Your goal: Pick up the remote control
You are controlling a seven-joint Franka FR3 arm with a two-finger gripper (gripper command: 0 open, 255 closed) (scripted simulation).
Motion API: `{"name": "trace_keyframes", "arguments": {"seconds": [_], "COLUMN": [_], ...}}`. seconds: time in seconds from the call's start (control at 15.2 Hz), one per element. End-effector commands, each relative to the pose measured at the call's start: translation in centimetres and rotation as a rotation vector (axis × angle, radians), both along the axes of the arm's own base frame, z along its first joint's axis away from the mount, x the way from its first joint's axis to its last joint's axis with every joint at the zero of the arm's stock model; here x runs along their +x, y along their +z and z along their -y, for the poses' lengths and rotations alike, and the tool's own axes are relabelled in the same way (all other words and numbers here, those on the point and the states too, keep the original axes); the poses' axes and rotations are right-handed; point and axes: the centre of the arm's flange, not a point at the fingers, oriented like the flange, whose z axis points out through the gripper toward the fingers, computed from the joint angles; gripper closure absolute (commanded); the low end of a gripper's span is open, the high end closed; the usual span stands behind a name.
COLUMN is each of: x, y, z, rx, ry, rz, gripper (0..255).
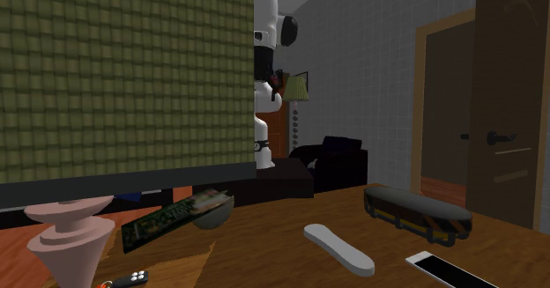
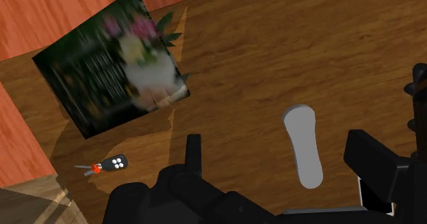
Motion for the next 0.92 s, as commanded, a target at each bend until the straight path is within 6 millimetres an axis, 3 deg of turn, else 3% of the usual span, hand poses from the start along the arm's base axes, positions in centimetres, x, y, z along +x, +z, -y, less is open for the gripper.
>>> {"name": "trace_keyframes", "arguments": {"seconds": [0.0, 0.86], "x": [1.2, 9.8], "y": [-2.0, -15.1], "z": [-1.0, -7.8], "rx": [0.003, 0.02], "ry": [0.016, 0.116], "rz": [-0.001, -0.014], "gripper": [0, 0]}}
